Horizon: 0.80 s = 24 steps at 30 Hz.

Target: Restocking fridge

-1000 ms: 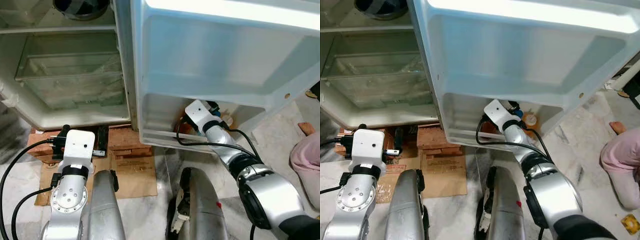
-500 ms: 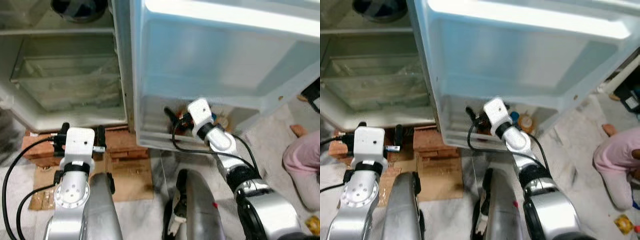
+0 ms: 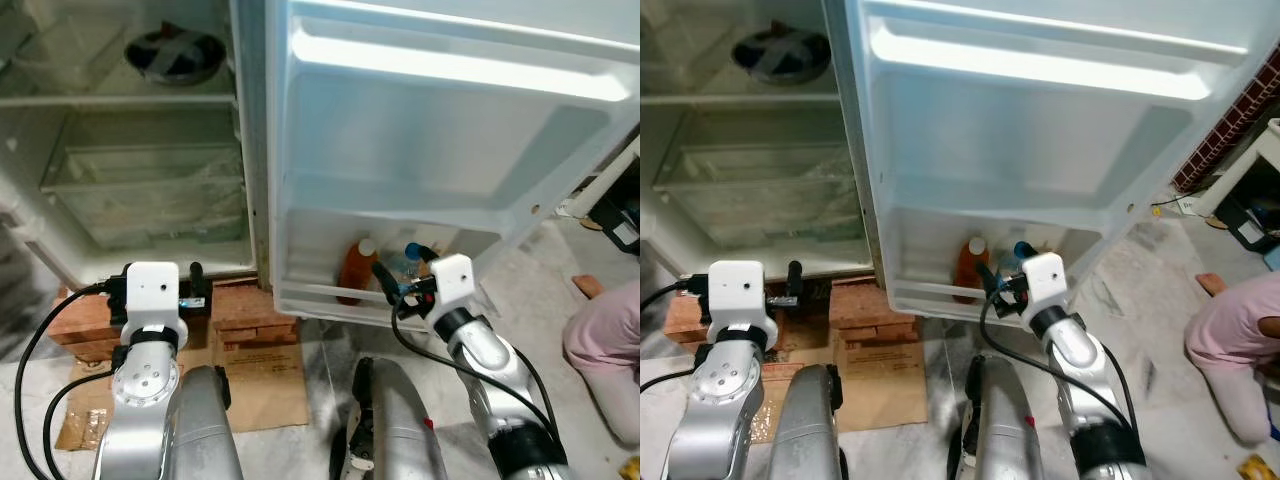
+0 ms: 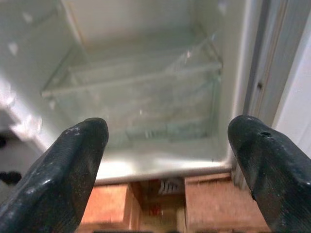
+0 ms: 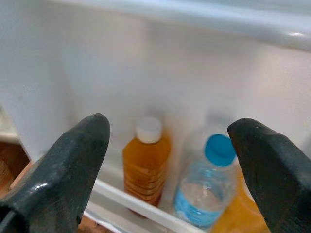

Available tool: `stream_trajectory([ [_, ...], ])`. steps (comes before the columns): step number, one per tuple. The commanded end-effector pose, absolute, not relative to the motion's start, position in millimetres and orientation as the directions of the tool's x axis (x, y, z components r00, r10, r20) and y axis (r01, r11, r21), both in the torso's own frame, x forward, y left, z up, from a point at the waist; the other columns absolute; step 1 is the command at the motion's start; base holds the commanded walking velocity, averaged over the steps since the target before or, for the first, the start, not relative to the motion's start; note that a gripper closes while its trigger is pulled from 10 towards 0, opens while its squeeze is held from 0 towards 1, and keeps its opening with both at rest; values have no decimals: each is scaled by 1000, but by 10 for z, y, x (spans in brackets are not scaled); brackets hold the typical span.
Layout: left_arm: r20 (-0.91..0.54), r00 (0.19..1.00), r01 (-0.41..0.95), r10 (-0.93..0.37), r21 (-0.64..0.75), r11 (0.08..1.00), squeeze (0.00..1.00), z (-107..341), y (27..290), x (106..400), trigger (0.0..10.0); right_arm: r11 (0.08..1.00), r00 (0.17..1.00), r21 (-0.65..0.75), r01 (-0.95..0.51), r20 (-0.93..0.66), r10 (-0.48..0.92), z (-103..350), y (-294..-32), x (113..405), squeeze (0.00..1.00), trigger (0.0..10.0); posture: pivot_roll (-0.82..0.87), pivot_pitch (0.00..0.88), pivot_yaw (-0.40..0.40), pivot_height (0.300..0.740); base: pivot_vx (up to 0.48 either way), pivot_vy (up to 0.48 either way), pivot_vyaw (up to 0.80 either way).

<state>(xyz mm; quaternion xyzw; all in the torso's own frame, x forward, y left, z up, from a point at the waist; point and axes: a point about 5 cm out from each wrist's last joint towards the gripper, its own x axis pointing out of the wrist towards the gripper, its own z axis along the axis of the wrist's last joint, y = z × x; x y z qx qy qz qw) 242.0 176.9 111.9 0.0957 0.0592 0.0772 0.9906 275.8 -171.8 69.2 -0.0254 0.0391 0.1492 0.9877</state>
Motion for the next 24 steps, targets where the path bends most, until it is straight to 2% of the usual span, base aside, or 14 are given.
stream_trajectory([
  [1, -115, 983, -116, 141, 197, 973, 0, 1086, 1733, 2425, 10000, 966, 963, -9, -259, -76, 258, 766, -1750, 2775, 1000, 10000, 89, 10, -42, 570, 0, 0, 0],
  [2, -115, 983, -116, 141, 197, 973, 0, 1086, 1733, 2425, 10000, 966, 963, -9, -259, -76, 258, 766, -1750, 2775, 1000, 10000, 89, 10, -42, 570, 0, 0, 0],
  [4, -123, 983, -114, 139, 194, 974, 0, 1046, 1718, 2420, 10000, 965, 964, -8, -263, -35, 263, 856, -1736, 2759, 165, 10000, 97, 0, -51, 570, 0, 0, 0],
  [5, -127, 982, -113, 139, 189, 975, 0, 1037, 1713, 2407, 10000, 967, 967, -6, -256, -15, 256, 890, -1739, 2757, 0, 10000, 98, 0, -53, 570, 0, 0, 0],
  [11, -158, 972, -145, 173, 176, 974, 0, 969, 1761, 2289, 10000, 986, 986, 23, -165, -5, 165, 1003, -1835, 2702, 0, 10000, 102, 0, -60, 598, 0, 0, 0],
  [15, -163, 967, -166, 196, 183, 969, 0, 962, 1849, 2141, 10000, 997, 997, 26, -79, -20, 79, 1023, -1974, 2522, 0, 10000, 100, 0, -66, 627, 0, 0, 0],
  [17, -164, 966, -167, 198, 185, 969, 0, 957, 1860, 2119, 10000, 996, 996, 22, -81, -26, 82, 1029, -1974, 2480, 0, 10000, 98, 0, -67, 632, 0, 0, 0],
  [19, -165, 965, -166, 202, 209, 964, 0, 936, 1902, 2044, 10000, 994, 992, 10, -110, -62, 110, 1003, -1958, 2296, 0, 10000, 92, 0, -66, 651, 0, 0, 0],
  [24, -170, 969, -145, 180, 199, 969, 0, 926, 1887, 2054, 10000, 993, 989, 19, -114, -95, 115, 968, -1960, 2245, 0, 10000, 87, 0, -66, 679, 0, 0, 0],
])
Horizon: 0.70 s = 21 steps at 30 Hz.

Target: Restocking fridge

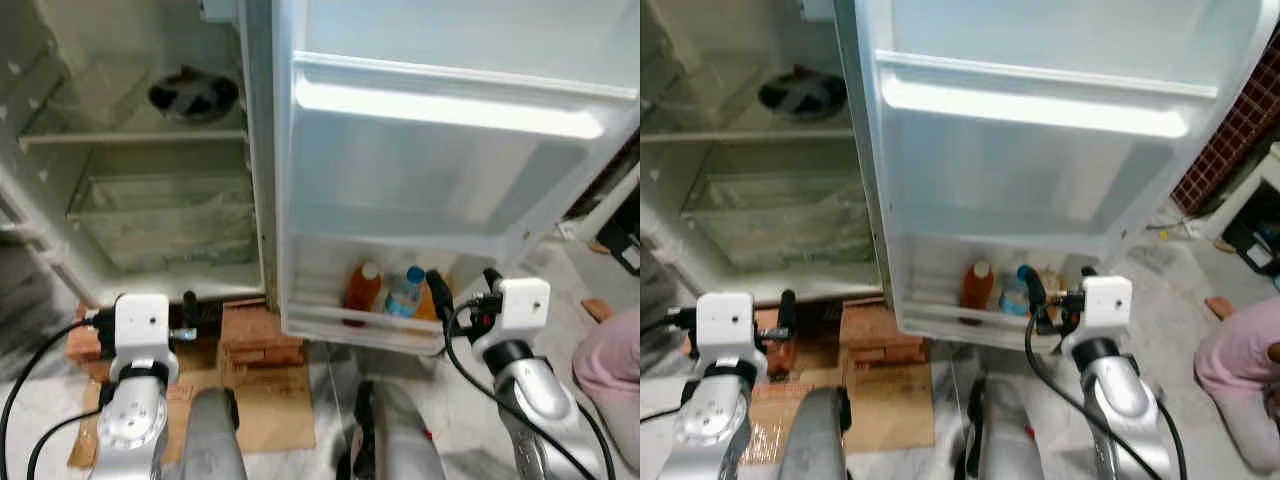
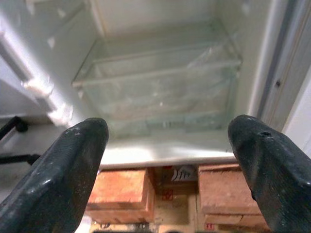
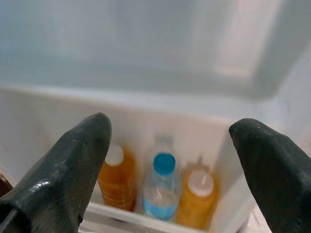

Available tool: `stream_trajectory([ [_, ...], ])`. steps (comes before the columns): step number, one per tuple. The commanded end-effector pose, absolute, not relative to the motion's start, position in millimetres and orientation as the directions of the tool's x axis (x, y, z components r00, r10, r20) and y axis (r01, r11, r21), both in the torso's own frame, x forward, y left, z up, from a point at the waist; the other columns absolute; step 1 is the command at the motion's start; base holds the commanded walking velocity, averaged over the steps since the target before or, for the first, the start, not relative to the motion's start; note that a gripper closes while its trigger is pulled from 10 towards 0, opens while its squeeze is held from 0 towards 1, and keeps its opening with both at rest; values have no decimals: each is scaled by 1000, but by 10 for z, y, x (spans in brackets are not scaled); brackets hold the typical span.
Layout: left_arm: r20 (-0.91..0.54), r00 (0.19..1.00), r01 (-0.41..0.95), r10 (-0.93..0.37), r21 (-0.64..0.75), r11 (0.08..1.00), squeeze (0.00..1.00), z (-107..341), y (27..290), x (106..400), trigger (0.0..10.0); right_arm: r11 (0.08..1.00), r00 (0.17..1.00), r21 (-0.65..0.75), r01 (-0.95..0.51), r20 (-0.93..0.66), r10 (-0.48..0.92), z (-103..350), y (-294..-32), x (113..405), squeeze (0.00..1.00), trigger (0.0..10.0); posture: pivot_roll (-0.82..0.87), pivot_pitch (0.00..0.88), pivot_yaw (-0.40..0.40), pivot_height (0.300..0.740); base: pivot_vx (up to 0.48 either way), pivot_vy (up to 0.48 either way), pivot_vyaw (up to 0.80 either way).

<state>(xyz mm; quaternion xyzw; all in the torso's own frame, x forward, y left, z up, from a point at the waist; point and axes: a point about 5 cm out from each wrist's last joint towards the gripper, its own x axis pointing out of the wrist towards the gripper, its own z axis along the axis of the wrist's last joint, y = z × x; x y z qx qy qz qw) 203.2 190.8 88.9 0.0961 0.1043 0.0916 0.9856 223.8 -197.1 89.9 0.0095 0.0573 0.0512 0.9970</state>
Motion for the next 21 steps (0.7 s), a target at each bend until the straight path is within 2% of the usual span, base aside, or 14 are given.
stream_trajectory([
  [1, -170, 969, -145, 180, 199, 969, 0, 926, 1887, 2054, 10000, 993, 989, 19, -114, -95, 115, 968, -1960, 2245, 0, 10000, 87, 0, -66, 679, 0, 0, 0],
  [11, -146, 979, -115, 145, 198, 974, 0, 958, 1800, 2132, 10000, 995, 990, 30, -100, -96, 103, 1007, -1954, 2336, 0, 10000, 85, 0, -68, 740, 0, 0, 0],
  [15, -149, 979, -104, 136, 202, 974, 0, 956, 1792, 2142, 10000, 995, 988, 40, -91, -124, 95, 959, -1961, 2318, 0, 10000, 85, 0, -67, 740, 0, 0, 0],
  [21, -151, 981, -89, 120, 198, 976, 0, 953, 1778, 2162, 10000, 996, 967, 74, -54, -243, 71, 798, -1992, 2275, 0, 10000, 80, 0, -64, 740, -278, 0, 0],
])
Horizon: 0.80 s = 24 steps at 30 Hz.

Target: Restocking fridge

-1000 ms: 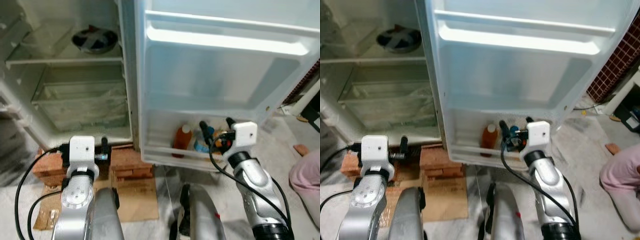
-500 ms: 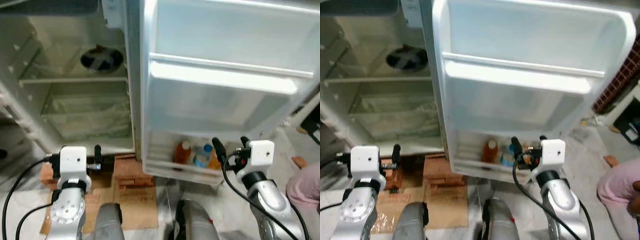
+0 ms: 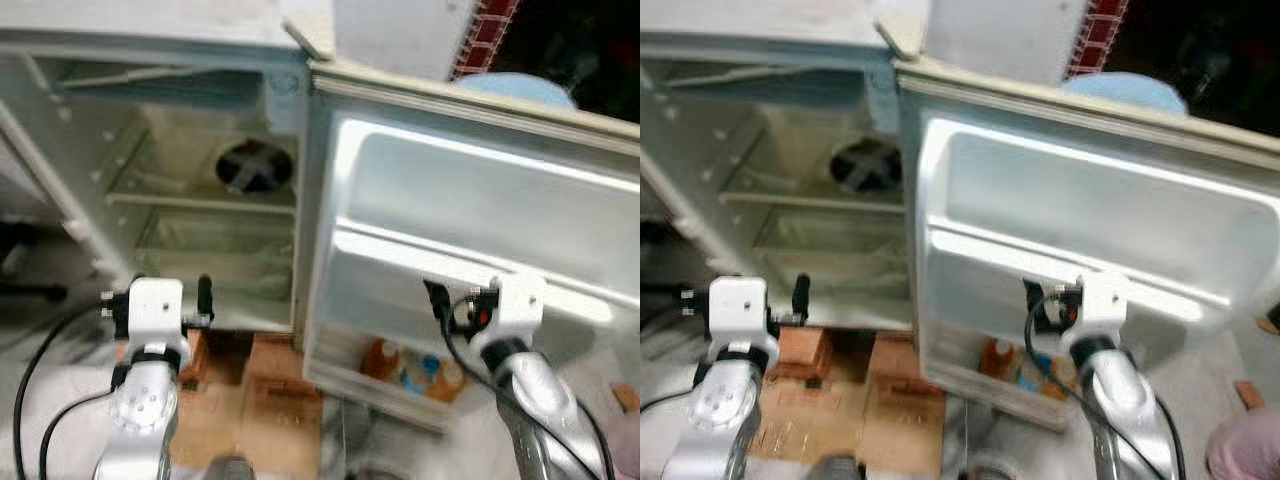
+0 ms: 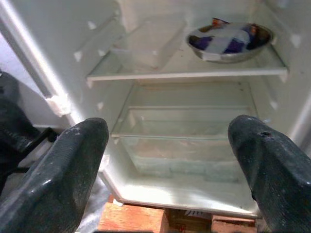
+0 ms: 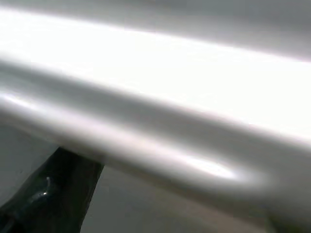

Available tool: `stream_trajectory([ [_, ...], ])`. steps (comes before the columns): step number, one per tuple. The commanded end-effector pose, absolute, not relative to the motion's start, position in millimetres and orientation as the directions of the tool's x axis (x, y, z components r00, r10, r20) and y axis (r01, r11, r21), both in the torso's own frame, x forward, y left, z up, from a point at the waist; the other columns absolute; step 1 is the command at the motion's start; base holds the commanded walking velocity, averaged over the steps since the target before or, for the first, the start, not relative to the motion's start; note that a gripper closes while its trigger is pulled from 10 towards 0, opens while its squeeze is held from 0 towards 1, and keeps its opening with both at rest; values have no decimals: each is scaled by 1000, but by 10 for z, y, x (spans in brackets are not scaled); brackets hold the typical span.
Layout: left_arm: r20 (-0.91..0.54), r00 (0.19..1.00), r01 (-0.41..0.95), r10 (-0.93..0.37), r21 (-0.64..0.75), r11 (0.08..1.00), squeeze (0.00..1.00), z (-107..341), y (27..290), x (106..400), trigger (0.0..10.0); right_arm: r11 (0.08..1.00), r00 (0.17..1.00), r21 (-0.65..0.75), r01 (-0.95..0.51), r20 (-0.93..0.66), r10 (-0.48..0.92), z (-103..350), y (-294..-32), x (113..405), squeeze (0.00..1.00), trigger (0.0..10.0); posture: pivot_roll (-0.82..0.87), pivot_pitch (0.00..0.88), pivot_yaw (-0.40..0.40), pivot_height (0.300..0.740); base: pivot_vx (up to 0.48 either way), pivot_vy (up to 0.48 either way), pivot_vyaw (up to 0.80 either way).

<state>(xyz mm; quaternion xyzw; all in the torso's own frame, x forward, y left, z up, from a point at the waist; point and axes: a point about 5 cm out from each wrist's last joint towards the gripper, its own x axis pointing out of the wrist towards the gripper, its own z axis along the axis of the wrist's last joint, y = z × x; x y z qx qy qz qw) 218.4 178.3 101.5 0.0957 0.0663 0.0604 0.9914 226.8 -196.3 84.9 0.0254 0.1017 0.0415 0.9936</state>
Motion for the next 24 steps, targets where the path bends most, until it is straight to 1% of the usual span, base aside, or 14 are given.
stream_trajectory([
  [1, -152, 981, -87, 118, 197, 976, 0, 951, 1773, 2164, 10000, 996, 965, 79, -44, -256, 63, 781, -2005, 2270, 0, 10000, 79, 0, -63, 740, -281, 0, 0],
  [10, -155, 982, -75, 106, 195, 978, 0, 946, 1753, 2179, 10000, 993, 947, 96, -63, -308, 90, 728, -2012, 2231, 0, 10000, 75, 0, -66, 740, -334, 0, 0],
  [16, -161, 981, -71, 103, 194, 978, 0, 935, 1753, 2186, 10000, 991, 948, 101, -88, -298, 114, 760, -2006, 2256, 0, 10000, 75, 0, -66, 740, -342, 0, 0],
  [19, -164, 981, -71, 103, 190, 979, 0, 933, 1752, 2199, 10000, 995, 964, 56, -84, -250, 95, 844, -2036, 2307, 0, 10000, 75, 0, -65, 740, -328, 0, 0],
  [22, -165, 981, -68, 100, 188, 980, 0, 934, 1749, 2209, 10000, 995, 961, 46, -84, -260, 93, 851, -2028, 2341, 0, 10000, 72, 0, -63, 740, -311, 0, 0],
  [23, -161, 983, -62, 93, 187, 980, 0, 941, 1736, 2222, 10000, 997, 961, 0, -71, -266, 69, 863, -2018, 2379, 0, 10000, 76, 0, -64, 740, -274, 0, 0],
  [24, -161, 983, -62, 93, 187, 980, 0, 941, 1736, 2222, 10000, 997, 961, 0, -71, -266, 69, 863, -2018, 2379, 0, 10000, 76, 0, -64, 740, -274, 0, 0],
])
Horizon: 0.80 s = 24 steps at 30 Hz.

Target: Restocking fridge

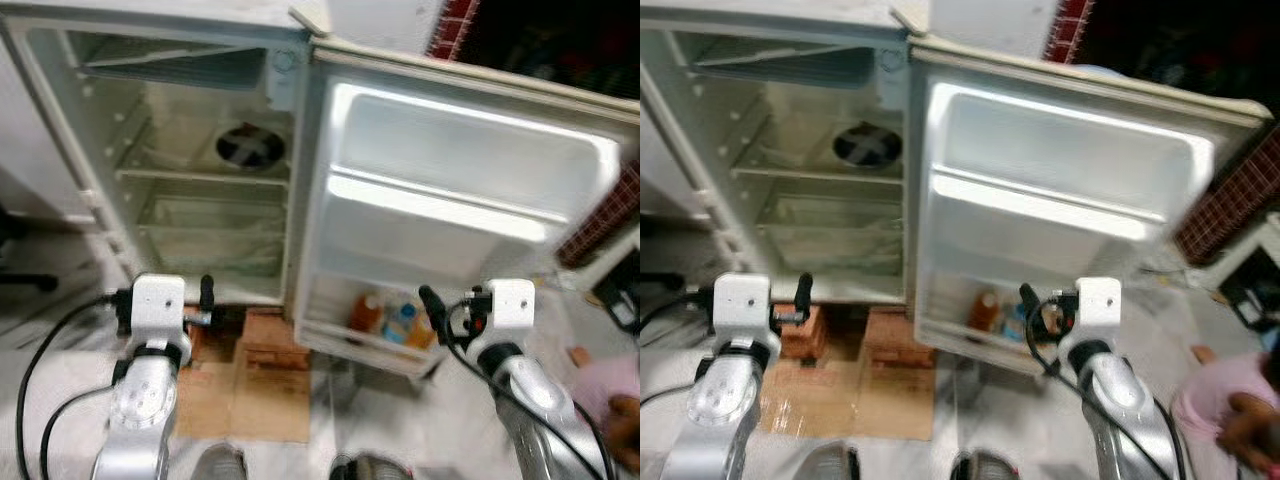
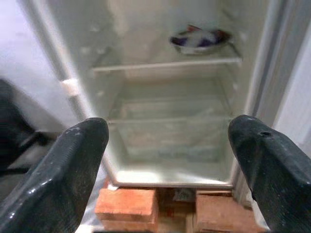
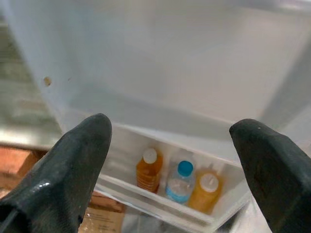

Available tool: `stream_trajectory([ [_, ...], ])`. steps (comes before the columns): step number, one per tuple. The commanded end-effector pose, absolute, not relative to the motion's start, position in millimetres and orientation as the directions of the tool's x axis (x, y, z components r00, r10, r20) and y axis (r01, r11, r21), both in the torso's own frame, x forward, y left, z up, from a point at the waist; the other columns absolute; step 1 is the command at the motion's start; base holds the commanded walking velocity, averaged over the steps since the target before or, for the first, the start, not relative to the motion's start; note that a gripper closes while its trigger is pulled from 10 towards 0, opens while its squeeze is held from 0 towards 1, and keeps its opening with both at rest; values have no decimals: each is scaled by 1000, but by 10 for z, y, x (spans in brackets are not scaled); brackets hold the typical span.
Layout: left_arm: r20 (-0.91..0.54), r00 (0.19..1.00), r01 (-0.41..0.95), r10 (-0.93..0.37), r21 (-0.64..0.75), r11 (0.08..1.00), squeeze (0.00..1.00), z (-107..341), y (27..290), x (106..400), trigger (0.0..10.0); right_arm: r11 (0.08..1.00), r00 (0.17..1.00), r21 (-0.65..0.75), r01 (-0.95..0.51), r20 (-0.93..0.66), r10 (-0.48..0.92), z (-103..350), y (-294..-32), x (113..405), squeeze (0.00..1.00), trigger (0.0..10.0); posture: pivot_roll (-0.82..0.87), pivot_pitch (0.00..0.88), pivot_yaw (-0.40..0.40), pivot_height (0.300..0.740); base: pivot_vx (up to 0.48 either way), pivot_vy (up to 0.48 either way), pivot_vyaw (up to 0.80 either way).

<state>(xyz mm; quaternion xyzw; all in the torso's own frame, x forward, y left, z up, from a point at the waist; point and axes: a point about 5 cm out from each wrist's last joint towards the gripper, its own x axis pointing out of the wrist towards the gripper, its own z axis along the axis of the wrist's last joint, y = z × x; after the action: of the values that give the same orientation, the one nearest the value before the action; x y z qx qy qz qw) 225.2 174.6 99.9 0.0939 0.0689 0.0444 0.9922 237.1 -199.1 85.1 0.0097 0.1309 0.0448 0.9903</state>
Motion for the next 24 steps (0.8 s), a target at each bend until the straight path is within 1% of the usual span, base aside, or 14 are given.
stream_trajectory([
  [1, -156, 984, -56, 86, 187, 981, 0, 950, 1725, 2236, 10000, 998, 966, -21, -63, -254, 56, 885, -2001, 2415, 0, 10000, 76, 0, -65, 740, -251, 0, 0],
  [2, -151, 985, -52, 80, 186, 981, 0, 960, 1716, 2250, 10000, 997, 972, -26, -68, -228, 61, 918, -1979, 2448, 0, 10000, 76, 0, -65, 740, -247, 0, 0],
  [4, -145, 986, -50, 78, 185, 981, 0, 978, 1711, 2284, 10000, 994, 973, 28, -108, -200, 112, 975, -1922, 2488, 0, 10000, 78, 0, -66, 740, 0, 0, 0],
  [6, -134, 988, -53, 80, 190, 980, 0, 995, 1715, 2312, 10000, 994, 980, -6, -113, -167, 110, 1021, -1906, 2534, 0, 10000, 79, 0, -66, 740, 0, 0, 0],
  [7, -131, 988, -56, 81, 190, 980, 0, 1000, 1717, 2326, 10000, 993, 984, -50, -104, -148, 96, 1044, -1905, 2560, 0, 10000, 77, 0, -65, 740, 0, 0, 0],
  [8, -131, 988, -56, 81, 190, 980, 0, 1000, 1717, 2326, 10000, 993, 984, -50, -104, -148, 96, 1044, -1905, 2560, 0, 10000, 77, 0, -65, 740, 0, 0, 0],
  [9, -121, 990, -51, 73, 178, 983, 0, 1010, 1710, 2335, 10000, 995, 984, -8, -100, -150, 97, 1042, -1898, 2574, 0, 10000, 78, 0, -66, 740, 0, 0, 0],
  [11, -118, 991, -45, 69, 193, 980, 0, 1014, 1710, 2329, 10000, 997, 985, 8, -80, -155, 81, 1046, -1884, 2598, 0, 10000, 78, 0, -65, 740, 0, 0, 0],
  [13, -121, 990, -43, 67, 187, 981, 0, 994, 1710, 2325, 10000, 996, 989, 24, -87, -119, 89, 1091, -1856, 2623, 0, 10000, 75, 0, -60, 740, 0, 0, 0],
  [15, -120, 990, -45, 69, 188, 981, 0, 984, 1714, 2325, 10000, 996, 991, 7, -88, -104, 88, 1116, -1844, 2648, 0, 10000, 74, 0, -58, 740, 0, -289, 0],
  [17, -115, 990, -55, 78, 185, 981, 0, 984, 1720, 2354, 10000, 997, 995, 35, -74, -61, 76, 1167, -1836, 2718, 0, 10000, 77, 0, -57, 740, 283, -384, 0],
  [24, -99, 992, -62, 82, 190, 980, 0, 1012, 1733, 2406, 10000, 996, 995, 39, -81, -49, 83, 1185, -1805, 2775, 0, 10000, 81, 0, -56, 740, 301, -370, 0],
])
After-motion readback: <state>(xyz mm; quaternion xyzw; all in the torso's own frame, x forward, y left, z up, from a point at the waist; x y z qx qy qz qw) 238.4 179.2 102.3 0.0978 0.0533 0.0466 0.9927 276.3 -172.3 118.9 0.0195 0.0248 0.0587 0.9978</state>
